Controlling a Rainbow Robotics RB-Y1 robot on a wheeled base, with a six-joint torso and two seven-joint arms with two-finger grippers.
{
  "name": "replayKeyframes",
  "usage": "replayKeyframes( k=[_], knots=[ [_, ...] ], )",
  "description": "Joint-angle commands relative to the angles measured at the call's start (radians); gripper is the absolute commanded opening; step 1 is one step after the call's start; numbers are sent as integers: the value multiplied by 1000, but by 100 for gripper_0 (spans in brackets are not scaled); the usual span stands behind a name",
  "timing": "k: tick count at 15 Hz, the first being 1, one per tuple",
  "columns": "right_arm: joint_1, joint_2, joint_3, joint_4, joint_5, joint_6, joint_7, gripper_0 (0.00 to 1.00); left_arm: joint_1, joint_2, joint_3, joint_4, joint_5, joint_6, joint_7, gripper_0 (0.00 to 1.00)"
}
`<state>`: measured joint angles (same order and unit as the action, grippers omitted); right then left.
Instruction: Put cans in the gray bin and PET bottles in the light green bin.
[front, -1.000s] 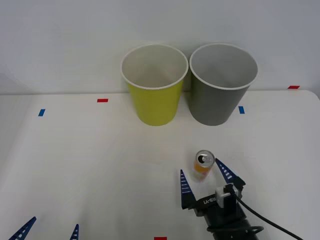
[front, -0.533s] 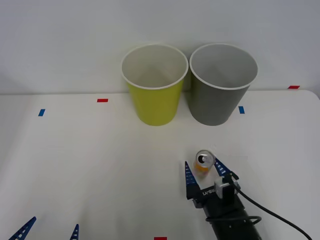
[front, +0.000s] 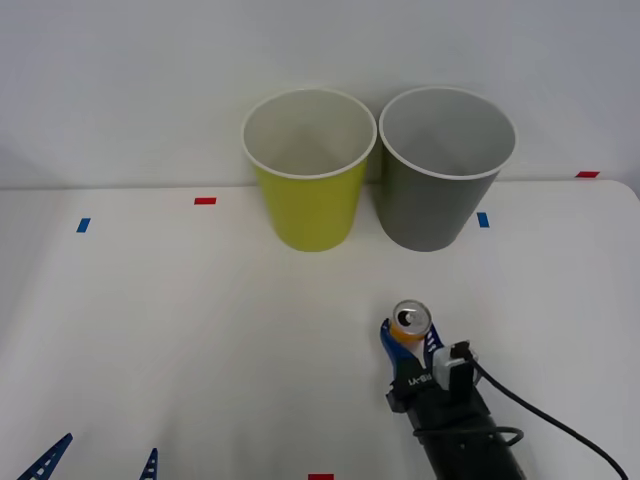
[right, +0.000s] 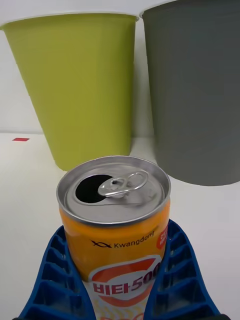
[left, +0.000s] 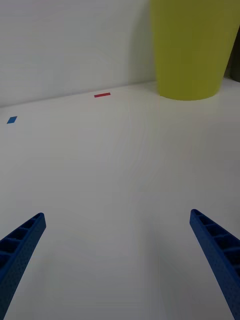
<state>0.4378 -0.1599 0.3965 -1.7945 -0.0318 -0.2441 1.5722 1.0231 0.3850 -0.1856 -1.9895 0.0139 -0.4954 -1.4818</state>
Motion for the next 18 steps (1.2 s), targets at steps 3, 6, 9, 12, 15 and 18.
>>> replayKeyframes(
  k=[3, 6, 9, 12, 15, 18],
  knots=[
    [55, 0, -25, -327, -26, 405, -8, 12, 0, 0, 0, 0, 0, 0, 0, 100],
    [27, 5, -47, -460, -37, 614, -17, 11, 0, 0, 0, 0, 0, 0, 0, 100],
    [-21, 20, -84, -579, -51, 825, -20, 11, 0, 0, 0, 0, 0, 0, 0, 100],
    [-80, 48, -114, -625, -76, 947, -20, 9, 0, 0, 0, 0, 0, 0, 0, 100],
    [-143, 59, -148, -712, -88, 1114, -20, 9, 0, 0, 0, 0, 0, 0, 0, 100],
    [-194, 59, -172, -763, -105, 1195, -23, 8, 0, 0, 0, 0, 0, 0, 0, 100]
  ],
)
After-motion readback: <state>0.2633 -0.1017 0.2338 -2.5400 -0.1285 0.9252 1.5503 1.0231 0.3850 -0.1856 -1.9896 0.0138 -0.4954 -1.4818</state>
